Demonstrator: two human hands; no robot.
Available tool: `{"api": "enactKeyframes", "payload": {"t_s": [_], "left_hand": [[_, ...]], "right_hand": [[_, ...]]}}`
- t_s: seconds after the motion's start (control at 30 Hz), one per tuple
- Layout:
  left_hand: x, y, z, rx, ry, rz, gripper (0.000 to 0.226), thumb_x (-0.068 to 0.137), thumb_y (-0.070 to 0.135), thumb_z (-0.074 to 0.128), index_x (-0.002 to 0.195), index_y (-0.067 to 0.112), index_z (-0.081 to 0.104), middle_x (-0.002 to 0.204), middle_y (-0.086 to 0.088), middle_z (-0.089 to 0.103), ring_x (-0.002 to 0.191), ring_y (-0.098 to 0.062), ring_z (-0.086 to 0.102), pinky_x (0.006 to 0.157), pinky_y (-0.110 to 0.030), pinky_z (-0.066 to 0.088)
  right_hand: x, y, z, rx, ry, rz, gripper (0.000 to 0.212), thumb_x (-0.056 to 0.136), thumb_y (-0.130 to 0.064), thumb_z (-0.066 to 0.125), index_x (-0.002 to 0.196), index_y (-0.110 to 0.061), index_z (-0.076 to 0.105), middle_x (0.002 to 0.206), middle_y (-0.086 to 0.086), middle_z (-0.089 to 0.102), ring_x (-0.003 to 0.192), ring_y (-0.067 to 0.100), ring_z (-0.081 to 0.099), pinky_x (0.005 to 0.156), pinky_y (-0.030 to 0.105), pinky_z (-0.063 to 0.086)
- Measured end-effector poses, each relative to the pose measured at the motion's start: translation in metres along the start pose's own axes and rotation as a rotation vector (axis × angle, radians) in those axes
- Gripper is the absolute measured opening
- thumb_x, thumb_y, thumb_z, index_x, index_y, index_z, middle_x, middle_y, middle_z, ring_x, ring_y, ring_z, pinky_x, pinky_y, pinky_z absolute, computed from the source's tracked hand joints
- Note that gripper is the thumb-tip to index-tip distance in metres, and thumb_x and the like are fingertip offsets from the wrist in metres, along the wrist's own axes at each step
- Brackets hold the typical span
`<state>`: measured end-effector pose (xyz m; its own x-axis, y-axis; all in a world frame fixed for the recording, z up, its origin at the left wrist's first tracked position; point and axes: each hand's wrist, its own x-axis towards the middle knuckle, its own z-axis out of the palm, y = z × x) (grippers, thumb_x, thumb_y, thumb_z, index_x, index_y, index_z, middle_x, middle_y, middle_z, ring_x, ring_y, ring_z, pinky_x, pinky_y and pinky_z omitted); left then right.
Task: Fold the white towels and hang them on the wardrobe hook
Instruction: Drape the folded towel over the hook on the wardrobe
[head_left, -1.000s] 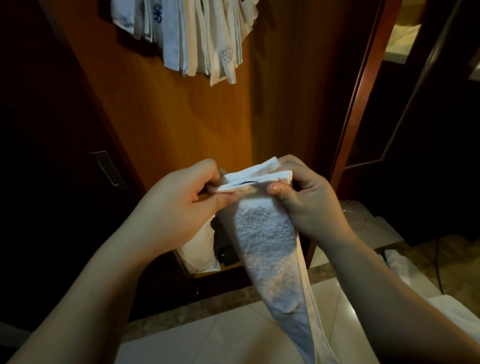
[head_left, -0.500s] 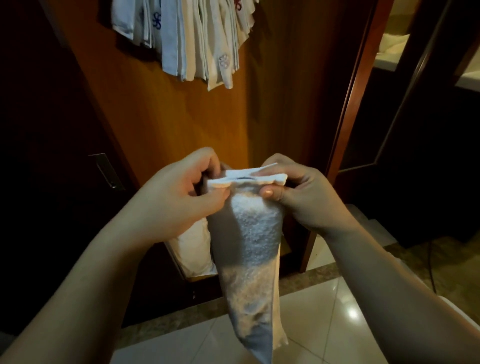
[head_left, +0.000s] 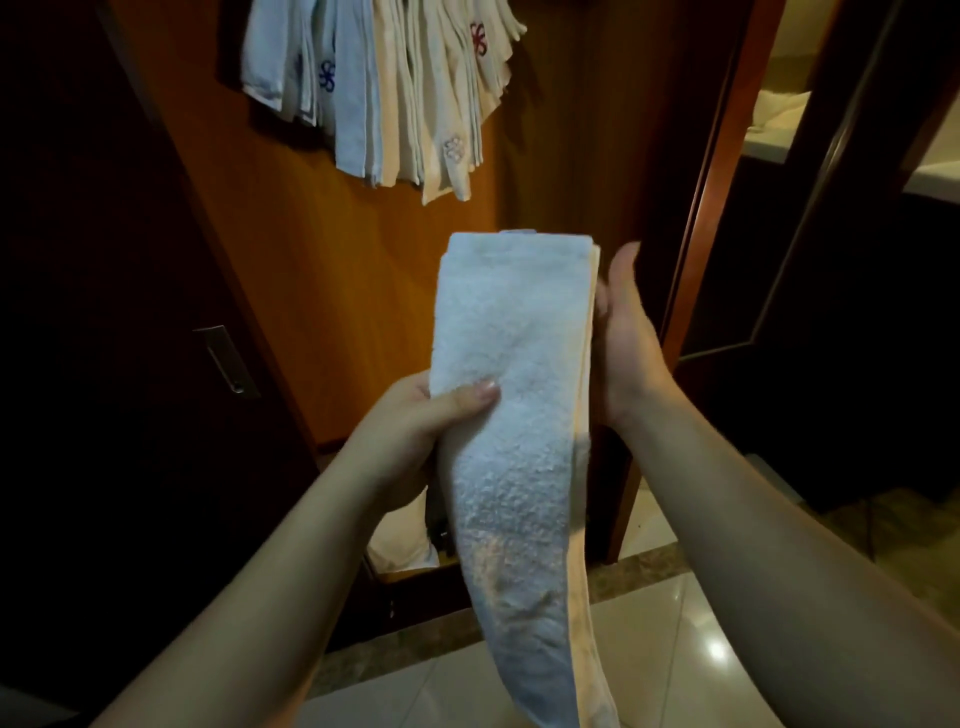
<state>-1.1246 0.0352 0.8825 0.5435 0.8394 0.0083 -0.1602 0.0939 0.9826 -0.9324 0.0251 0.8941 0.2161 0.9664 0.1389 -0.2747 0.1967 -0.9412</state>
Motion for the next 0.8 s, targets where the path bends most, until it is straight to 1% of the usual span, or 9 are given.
{"api": "enactKeyframes", "payload": {"t_s": [0.03, 0.1, 0.17, 0.23, 0.4, 0.5, 0.6, 0.7, 0.8], "left_hand": [[0.002, 0.005, 0.002, -0.019, -0.001, -0.012, 0.016, 0.075, 0.017, 0.077, 0.089, 0.010, 0.077, 0.093, -0.010, 0.076, 0.083, -0.024, 0.074, 0.070, -0.031, 0.061], [0.008, 0.014, 0.007, -0.051, 0.016, -0.042, 0.033, 0.073, 0.022, 0.079, 0.101, 0.005, 0.070, 0.095, -0.011, 0.076, 0.085, -0.024, 0.075, 0.071, -0.034, 0.060], [0.015, 0.024, 0.009, -0.081, 0.044, -0.085, 0.040, 0.076, 0.023, 0.076, 0.110, 0.004, 0.066, 0.100, -0.012, 0.076, 0.093, -0.027, 0.074, 0.080, -0.041, 0.059], [0.023, 0.034, 0.007, -0.074, 0.087, -0.114, 0.042, 0.078, 0.024, 0.071, 0.116, 0.006, 0.065, 0.104, -0.011, 0.075, 0.096, -0.027, 0.073, 0.084, -0.044, 0.056], [0.037, 0.048, -0.004, -0.024, 0.265, -0.106, 0.021, 0.089, 0.022, 0.069, 0.107, 0.011, 0.065, 0.082, 0.001, 0.077, 0.073, -0.013, 0.075, 0.065, -0.029, 0.055], [0.042, 0.053, -0.009, -0.023, 0.307, -0.125, 0.018, 0.091, 0.022, 0.069, 0.103, 0.010, 0.063, 0.076, 0.000, 0.077, 0.070, -0.014, 0.074, 0.069, -0.034, 0.056], [0.044, 0.057, -0.012, -0.035, 0.311, -0.143, 0.022, 0.090, 0.021, 0.069, 0.107, 0.010, 0.062, 0.078, -0.002, 0.077, 0.072, -0.016, 0.075, 0.068, -0.035, 0.057], [0.046, 0.059, -0.014, -0.049, 0.315, -0.158, 0.021, 0.090, 0.019, 0.070, 0.106, 0.010, 0.060, 0.082, -0.005, 0.078, 0.077, -0.020, 0.076, 0.071, -0.038, 0.057], [0.051, 0.061, -0.016, -0.046, 0.360, -0.178, 0.035, 0.088, 0.019, 0.072, 0.117, 0.007, 0.057, 0.100, -0.011, 0.076, 0.091, -0.027, 0.074, 0.073, -0.042, 0.058]], "right_hand": [[0.001, 0.007, -0.004, 0.076, -0.008, 0.124, 0.073, 0.081, -0.081, 0.042, 0.124, -0.027, 0.068, 0.117, 0.004, 0.073, 0.111, 0.021, 0.069, 0.096, 0.040, 0.054], [-0.007, 0.030, -0.012, 0.054, 0.001, 0.300, 0.062, 0.099, -0.060, 0.040, 0.101, -0.012, 0.079, 0.085, 0.005, 0.076, 0.073, 0.011, 0.075, 0.065, 0.025, 0.059], [-0.022, 0.052, -0.016, 0.014, -0.042, 0.516, 0.070, 0.104, -0.046, 0.036, 0.071, -0.002, 0.079, 0.064, 0.006, 0.071, 0.050, 0.010, 0.069, 0.056, 0.026, 0.054], [-0.033, 0.070, -0.013, 0.006, -0.116, 0.664, 0.071, 0.096, -0.056, 0.040, 0.063, -0.007, 0.079, 0.071, 0.011, 0.074, 0.061, 0.016, 0.073, 0.070, 0.034, 0.052], [-0.040, 0.076, -0.016, 0.168, -0.225, 0.616, 0.079, 0.079, -0.078, 0.027, 0.107, -0.027, 0.080, 0.123, 0.011, 0.071, 0.113, 0.027, 0.068, 0.102, 0.048, 0.047], [-0.043, 0.071, -0.020, 0.181, -0.289, 0.545, 0.081, 0.078, -0.078, 0.027, 0.121, -0.025, 0.071, 0.127, 0.009, 0.069, 0.118, 0.027, 0.065, 0.100, 0.045, 0.052], [-0.046, 0.065, -0.019, 0.084, -0.290, 0.417, 0.075, 0.074, -0.078, 0.041, 0.128, -0.028, 0.059, 0.124, -0.001, 0.071, 0.119, 0.019, 0.065, 0.092, 0.033, 0.057], [-0.051, 0.060, -0.015, -0.040, -0.287, 0.328, 0.074, 0.068, -0.085, 0.044, 0.113, -0.031, 0.066, 0.111, -0.009, 0.075, 0.117, 0.014, 0.066, 0.084, 0.025, 0.057], [-0.051, 0.062, -0.017, -0.107, -0.365, 0.256, 0.088, 0.045, -0.093, 0.066, 0.103, -0.027, 0.074, 0.110, -0.005, 0.076, 0.110, 0.013, 0.070, 0.089, 0.030, 0.057]]}}
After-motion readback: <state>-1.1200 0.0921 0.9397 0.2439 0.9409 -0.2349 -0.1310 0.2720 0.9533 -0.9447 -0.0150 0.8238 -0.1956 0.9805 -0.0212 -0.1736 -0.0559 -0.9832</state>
